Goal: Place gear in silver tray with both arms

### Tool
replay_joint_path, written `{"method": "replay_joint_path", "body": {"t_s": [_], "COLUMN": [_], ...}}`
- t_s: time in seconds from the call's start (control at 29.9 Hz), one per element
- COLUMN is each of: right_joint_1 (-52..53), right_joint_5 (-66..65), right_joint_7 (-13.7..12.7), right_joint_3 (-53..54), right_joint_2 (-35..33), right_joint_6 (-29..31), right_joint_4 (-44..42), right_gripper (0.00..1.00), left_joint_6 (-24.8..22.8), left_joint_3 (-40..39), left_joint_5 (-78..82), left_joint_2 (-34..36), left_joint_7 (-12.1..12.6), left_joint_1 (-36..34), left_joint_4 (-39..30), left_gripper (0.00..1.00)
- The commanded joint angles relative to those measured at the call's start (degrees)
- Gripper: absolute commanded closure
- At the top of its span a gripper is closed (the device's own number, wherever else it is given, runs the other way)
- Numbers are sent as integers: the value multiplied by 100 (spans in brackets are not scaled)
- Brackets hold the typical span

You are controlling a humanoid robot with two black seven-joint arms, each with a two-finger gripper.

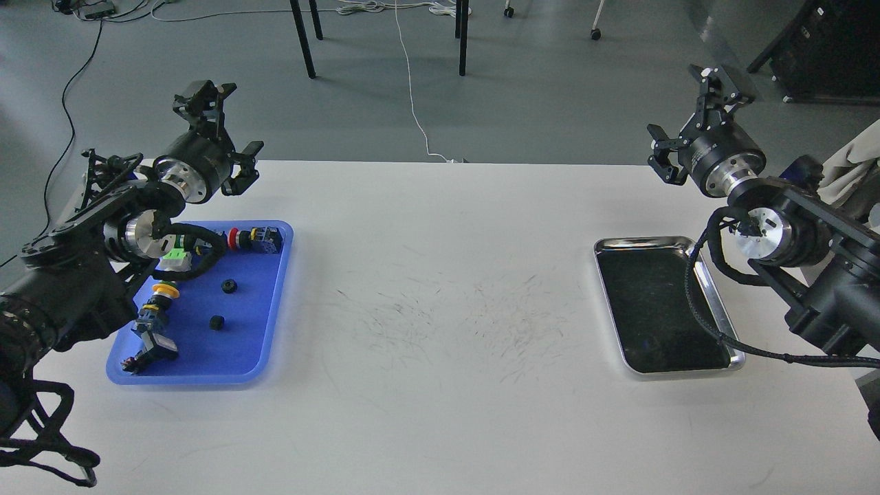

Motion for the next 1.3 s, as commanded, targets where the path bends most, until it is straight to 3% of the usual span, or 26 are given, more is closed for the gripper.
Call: {"method": "replay_joint_path", "body": {"t_s": [0.0,1.27], "right_joint_1": [0,0], "right_joint_5": [3,3], "right_joint_7": [-2,7], "right_joint_3": [0,70], "right_joint_2": [-4,49], "right_joint_6": [0,-61], "right_joint_4": [8,-9], "right_gripper": [1,1], "left_joint_6": [-17,-123], "left_joint_3": [3,-23], "left_joint_5": [0,-8], "left_joint_2": [9,9], "left_joint_7": [-18,44], "left_joint_1": [1,10], "left_joint_4": [-5,21], "left_gripper": [1,1]}}
